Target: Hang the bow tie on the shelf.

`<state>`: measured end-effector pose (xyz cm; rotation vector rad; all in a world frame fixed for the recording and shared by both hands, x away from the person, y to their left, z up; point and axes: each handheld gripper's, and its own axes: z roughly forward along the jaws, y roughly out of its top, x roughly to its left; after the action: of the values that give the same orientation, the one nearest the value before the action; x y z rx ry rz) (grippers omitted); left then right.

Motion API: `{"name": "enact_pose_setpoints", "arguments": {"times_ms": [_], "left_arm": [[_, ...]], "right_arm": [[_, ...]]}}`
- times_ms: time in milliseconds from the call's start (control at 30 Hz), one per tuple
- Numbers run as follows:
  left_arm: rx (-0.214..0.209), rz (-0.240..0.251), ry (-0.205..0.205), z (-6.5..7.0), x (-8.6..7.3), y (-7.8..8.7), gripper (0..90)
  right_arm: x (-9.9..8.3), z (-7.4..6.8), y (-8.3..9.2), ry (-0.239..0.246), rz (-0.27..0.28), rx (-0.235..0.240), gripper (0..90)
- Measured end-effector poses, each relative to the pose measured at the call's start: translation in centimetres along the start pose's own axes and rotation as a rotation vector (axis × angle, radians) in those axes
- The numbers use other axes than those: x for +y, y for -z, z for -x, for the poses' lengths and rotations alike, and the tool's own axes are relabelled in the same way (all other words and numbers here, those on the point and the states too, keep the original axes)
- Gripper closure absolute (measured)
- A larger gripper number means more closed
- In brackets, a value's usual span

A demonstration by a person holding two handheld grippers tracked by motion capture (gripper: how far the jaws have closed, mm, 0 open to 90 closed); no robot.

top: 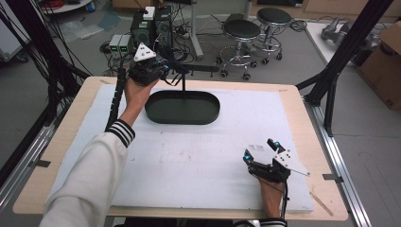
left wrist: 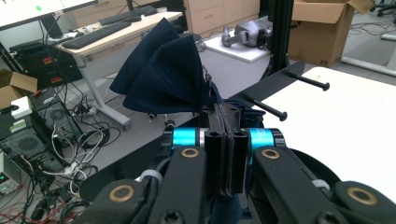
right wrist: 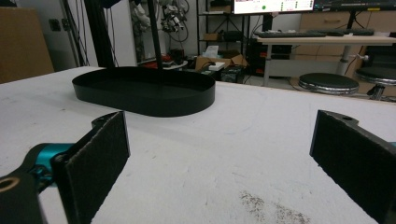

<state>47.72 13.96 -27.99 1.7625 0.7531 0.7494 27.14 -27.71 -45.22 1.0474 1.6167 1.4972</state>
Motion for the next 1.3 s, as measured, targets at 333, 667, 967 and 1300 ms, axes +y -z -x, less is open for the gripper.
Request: {"name": "enact_pose_setpoints", "arguments": {"times_ms": [333, 667, 967, 1300], "left_arm": [[0.047, -0.078, -0.005, 0.2, -1.2, -1.0, 88.6], [0.082, -0.124, -0.03, 0.7, -1.9, -1.3, 88.6], [0.108, -0.154, -0.027, 0.6, -2.3, -1.6, 88.6], [0.106, -0.189, -0.04, 0.9, -2.8, -2.1, 87.8]], "right_arm": [[0.0, 0.0, 0.0, 0.002, 0.001, 0.0, 3.7], [0.0, 0.0, 0.0, 0.0, 0.002, 0.0, 3.7], [0.0, -0.1, 0.1, -0.006, 0.0, -0.001, 3.7], [0.0, -0.1, 0.1, -0.002, 0.001, -0.003, 3.7]]}}
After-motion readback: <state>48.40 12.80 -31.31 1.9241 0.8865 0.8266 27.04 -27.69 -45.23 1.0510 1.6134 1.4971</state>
